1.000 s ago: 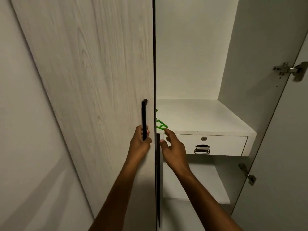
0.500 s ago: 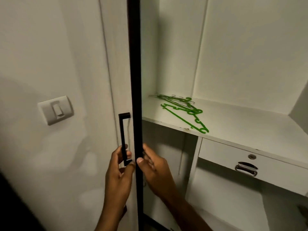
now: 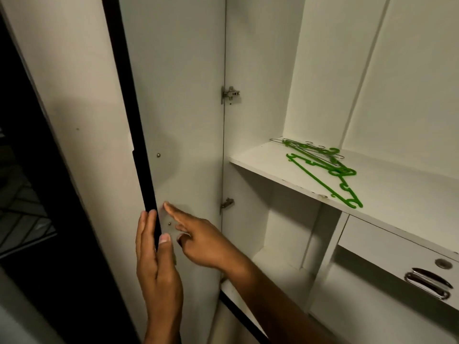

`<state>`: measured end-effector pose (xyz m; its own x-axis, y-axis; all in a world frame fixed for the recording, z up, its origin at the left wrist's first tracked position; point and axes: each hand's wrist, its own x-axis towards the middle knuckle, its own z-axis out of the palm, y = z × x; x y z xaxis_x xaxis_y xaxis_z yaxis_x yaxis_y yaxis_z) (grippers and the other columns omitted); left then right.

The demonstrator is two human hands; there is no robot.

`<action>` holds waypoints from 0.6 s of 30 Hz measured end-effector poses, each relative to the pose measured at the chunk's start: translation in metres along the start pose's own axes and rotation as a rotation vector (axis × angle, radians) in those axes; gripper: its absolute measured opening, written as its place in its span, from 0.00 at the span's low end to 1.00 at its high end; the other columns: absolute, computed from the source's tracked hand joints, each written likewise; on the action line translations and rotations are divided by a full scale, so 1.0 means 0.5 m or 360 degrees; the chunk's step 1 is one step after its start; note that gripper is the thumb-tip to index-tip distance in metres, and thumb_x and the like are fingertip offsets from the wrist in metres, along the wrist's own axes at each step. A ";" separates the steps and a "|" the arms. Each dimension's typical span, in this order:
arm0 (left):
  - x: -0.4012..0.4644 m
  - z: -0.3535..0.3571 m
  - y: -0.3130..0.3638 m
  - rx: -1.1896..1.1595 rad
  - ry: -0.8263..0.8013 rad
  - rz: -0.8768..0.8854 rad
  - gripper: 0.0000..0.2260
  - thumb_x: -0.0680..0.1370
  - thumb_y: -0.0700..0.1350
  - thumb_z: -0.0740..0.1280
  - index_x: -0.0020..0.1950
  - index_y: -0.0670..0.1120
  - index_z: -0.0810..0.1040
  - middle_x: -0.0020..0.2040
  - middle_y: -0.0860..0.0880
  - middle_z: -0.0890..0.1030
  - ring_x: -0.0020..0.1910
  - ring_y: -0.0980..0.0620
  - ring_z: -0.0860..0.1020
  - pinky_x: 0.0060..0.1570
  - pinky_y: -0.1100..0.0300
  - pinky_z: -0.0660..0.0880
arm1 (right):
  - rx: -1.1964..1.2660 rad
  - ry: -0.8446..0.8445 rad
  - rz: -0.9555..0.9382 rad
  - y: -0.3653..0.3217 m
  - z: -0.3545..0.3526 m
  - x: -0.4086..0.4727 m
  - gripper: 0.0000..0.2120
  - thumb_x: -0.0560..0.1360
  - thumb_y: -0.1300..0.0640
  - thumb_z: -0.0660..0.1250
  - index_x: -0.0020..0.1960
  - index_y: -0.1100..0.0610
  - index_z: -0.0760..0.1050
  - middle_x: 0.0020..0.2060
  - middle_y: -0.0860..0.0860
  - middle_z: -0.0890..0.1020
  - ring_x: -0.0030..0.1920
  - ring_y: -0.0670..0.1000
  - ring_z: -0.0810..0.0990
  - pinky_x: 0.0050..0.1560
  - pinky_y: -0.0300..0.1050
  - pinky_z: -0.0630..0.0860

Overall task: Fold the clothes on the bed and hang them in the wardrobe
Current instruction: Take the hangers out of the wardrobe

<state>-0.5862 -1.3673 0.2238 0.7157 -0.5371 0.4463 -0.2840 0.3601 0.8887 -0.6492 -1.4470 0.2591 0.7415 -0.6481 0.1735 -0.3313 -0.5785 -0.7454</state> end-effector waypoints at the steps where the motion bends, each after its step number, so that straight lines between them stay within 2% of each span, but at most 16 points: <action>1: 0.001 -0.001 0.000 0.0014 0.0019 0.0017 0.22 0.80 0.55 0.55 0.75 0.61 0.64 0.77 0.62 0.63 0.75 0.67 0.59 0.72 0.62 0.58 | -0.0047 -0.0027 -0.0015 -0.005 -0.002 0.008 0.36 0.79 0.68 0.59 0.80 0.44 0.54 0.78 0.43 0.59 0.75 0.48 0.65 0.74 0.46 0.65; 4: 0.004 -0.005 0.004 0.0036 0.0032 0.0050 0.24 0.80 0.54 0.55 0.77 0.55 0.65 0.72 0.74 0.62 0.75 0.68 0.59 0.73 0.60 0.57 | -0.0024 0.0022 -0.0004 -0.004 0.005 0.012 0.33 0.80 0.67 0.58 0.80 0.45 0.56 0.78 0.45 0.62 0.75 0.47 0.64 0.75 0.44 0.63; 6: 0.003 -0.003 0.005 0.0031 0.0017 0.0075 0.24 0.81 0.53 0.55 0.77 0.54 0.66 0.70 0.77 0.62 0.74 0.69 0.59 0.72 0.62 0.57 | 0.0025 0.0065 0.0030 0.009 0.006 0.004 0.33 0.80 0.67 0.57 0.79 0.43 0.56 0.77 0.44 0.62 0.76 0.47 0.64 0.75 0.43 0.63; 11: -0.017 0.019 0.015 -0.0010 -0.0081 0.0039 0.21 0.80 0.54 0.56 0.74 0.56 0.69 0.75 0.62 0.67 0.73 0.69 0.61 0.69 0.65 0.59 | 0.0032 0.0135 0.0150 0.055 -0.035 -0.039 0.30 0.82 0.63 0.58 0.79 0.42 0.57 0.77 0.43 0.62 0.76 0.47 0.64 0.73 0.40 0.61; 16: -0.052 0.090 0.021 -0.0096 -0.0277 0.0032 0.19 0.79 0.52 0.59 0.71 0.56 0.74 0.72 0.61 0.72 0.71 0.68 0.66 0.65 0.66 0.63 | -0.0001 0.0333 0.0313 0.113 -0.122 -0.110 0.27 0.83 0.60 0.59 0.78 0.42 0.59 0.76 0.45 0.65 0.75 0.49 0.65 0.74 0.46 0.64; 18: -0.065 0.127 0.025 -0.0095 -0.0376 0.0027 0.20 0.79 0.52 0.59 0.70 0.56 0.75 0.70 0.62 0.74 0.69 0.69 0.67 0.65 0.66 0.64 | -0.0052 0.0429 0.0368 0.136 -0.166 -0.141 0.26 0.83 0.59 0.59 0.78 0.44 0.61 0.76 0.46 0.66 0.74 0.49 0.67 0.73 0.44 0.65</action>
<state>-0.6534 -1.3940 0.2270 0.5400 -0.6917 0.4795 -0.2515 0.4111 0.8762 -0.7725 -1.4815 0.2495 0.4656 -0.8687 0.1693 -0.4940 -0.4138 -0.7647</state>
